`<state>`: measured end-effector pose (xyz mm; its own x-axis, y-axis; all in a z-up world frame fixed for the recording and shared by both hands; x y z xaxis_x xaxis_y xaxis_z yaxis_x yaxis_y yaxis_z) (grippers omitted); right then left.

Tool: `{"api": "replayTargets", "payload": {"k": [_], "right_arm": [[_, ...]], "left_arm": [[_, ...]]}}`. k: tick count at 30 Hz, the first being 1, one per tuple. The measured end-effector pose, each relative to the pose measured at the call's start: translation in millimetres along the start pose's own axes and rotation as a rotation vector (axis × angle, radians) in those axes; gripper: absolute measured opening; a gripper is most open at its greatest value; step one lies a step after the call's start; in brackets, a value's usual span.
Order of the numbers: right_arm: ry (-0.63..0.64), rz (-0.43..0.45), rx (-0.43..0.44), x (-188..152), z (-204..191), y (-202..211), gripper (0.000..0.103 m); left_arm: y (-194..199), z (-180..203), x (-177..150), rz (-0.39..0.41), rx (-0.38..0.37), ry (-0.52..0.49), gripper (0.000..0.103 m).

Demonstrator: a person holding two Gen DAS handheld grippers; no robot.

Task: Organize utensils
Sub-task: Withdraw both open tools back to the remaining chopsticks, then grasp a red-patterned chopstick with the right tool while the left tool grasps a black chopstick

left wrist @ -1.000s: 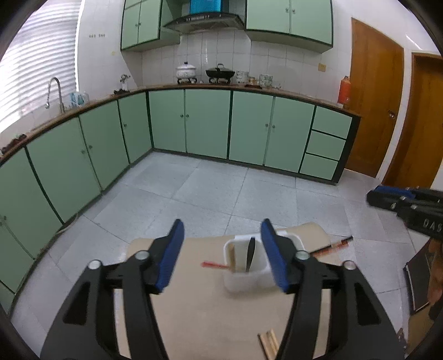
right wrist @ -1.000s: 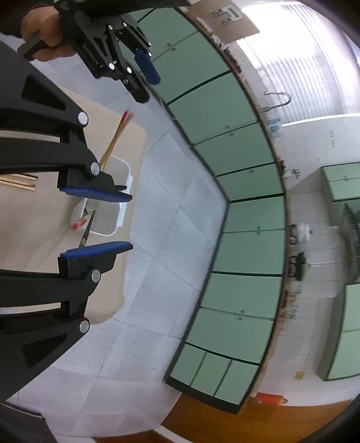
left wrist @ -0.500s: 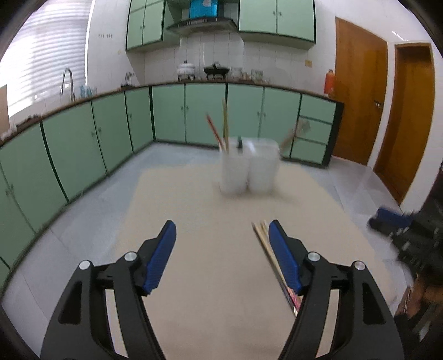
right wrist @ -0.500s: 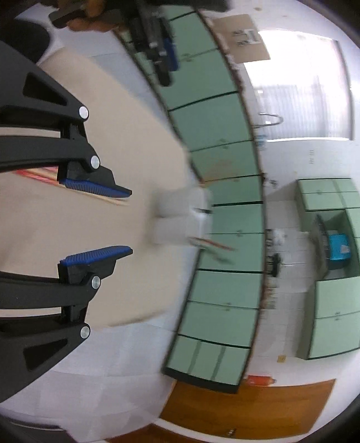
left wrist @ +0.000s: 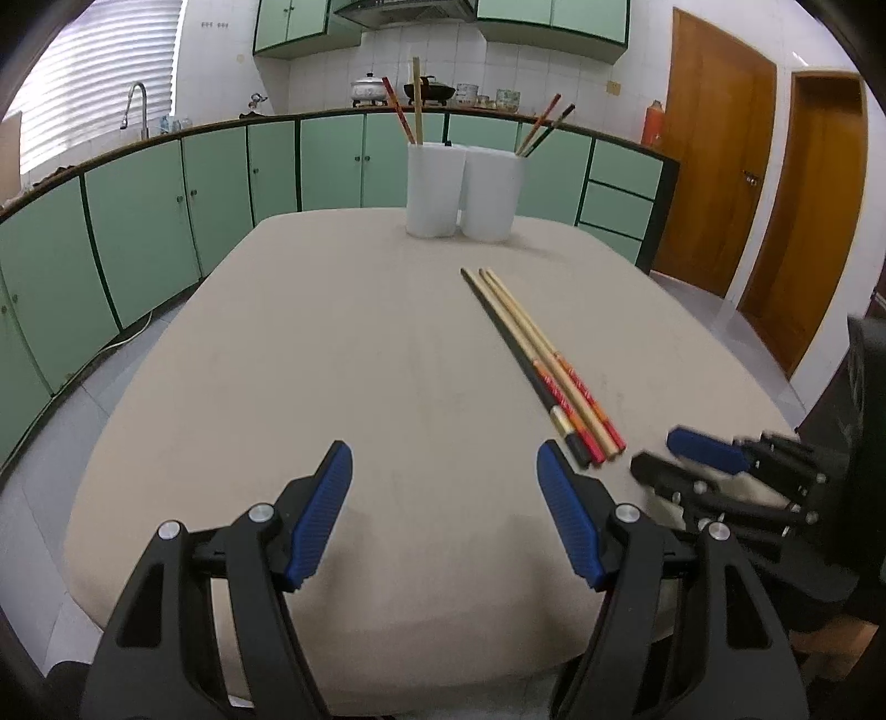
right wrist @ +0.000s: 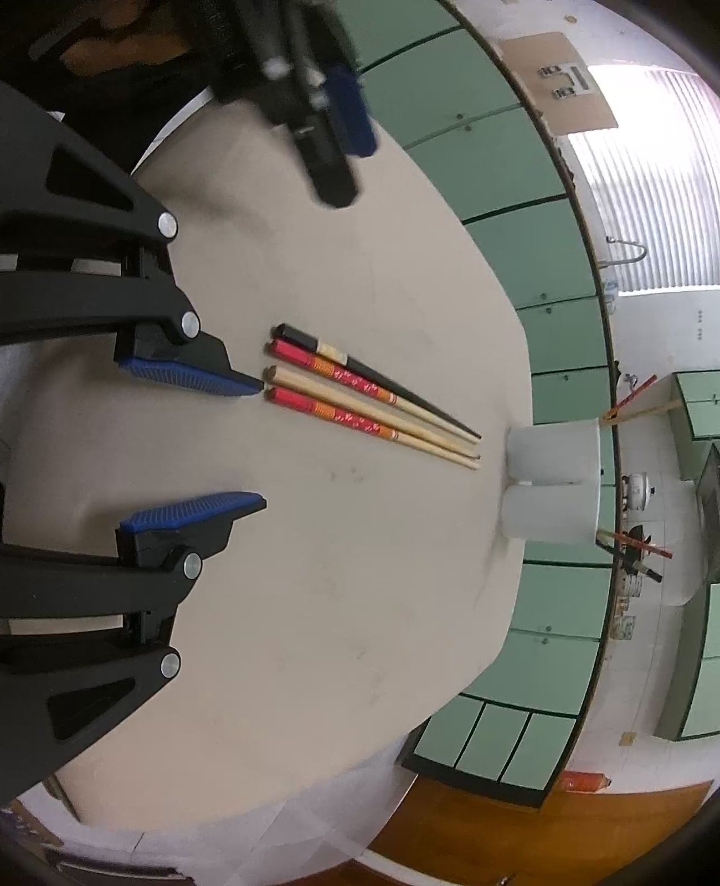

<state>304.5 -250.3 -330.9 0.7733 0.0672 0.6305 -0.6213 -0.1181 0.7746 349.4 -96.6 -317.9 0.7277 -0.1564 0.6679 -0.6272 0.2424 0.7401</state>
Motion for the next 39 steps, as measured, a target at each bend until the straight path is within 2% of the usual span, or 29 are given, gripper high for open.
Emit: {"api": "replayTargets", "payload": {"k": [7, 13, 15, 17, 20, 21, 22, 23, 29, 34, 39], "right_arm": [[0.016, 0.015, 0.006, 7, 5, -8, 0.035], [-0.027, 0.020, -0.011, 11, 23, -8, 0.036], [0.011, 0.022, -0.001, 11, 15, -8, 0.037], [0.049, 0.029, -0.010, 12, 8, -11, 0.037], [0.032, 0.028, -0.006, 21, 17, -17, 0.036], [0.020, 0.026, -0.005, 23, 23, -18, 0.027], [0.008, 0.024, -0.001, 25, 29, -20, 0.014], [-0.005, 0.020, 0.006, 27, 39, -22, 0.008], [-0.069, 0.031, -0.011, 16, 69, -13, 0.006], [-0.099, 0.035, 0.005, 12, 73, -11, 0.006], [-0.108, 0.037, 0.017, 13, 73, -12, 0.006]], "left_arm": [[1, -23, 1, 0.014, 0.035, 0.041, 0.067], [-3, -43, 2, -0.002, 0.045, 0.094, 0.066], [-3, -42, -1, -0.004, 0.041, 0.094, 0.066], [-4, -37, -1, -0.008, 0.034, 0.080, 0.066], [-8, -22, -5, -0.014, 0.009, 0.031, 0.064], [-9, -15, -5, -0.013, 0.003, 0.005, 0.063], [-10, -11, -6, -0.013, -0.005, -0.005, 0.062], [-12, -7, -6, -0.015, -0.015, -0.016, 0.061], [-30, 30, -12, -0.047, -0.045, -0.097, 0.058], [-40, 53, -8, -0.046, -0.036, -0.145, 0.057], [-46, 57, -3, -0.047, -0.008, -0.133, 0.059]]}}
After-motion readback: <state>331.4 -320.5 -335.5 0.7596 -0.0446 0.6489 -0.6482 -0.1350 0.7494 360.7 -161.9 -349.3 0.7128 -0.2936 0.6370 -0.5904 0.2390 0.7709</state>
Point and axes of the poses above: each gripper's, at about its wrist camera, not at the fingertips, and y roughly against the way its jaws point, z to its right, x to its top, the point moved 8 cm from there along -y, roughly the way its jaws point, and after that the axes turned 9 degrees about -z, right-handed, at the moved point
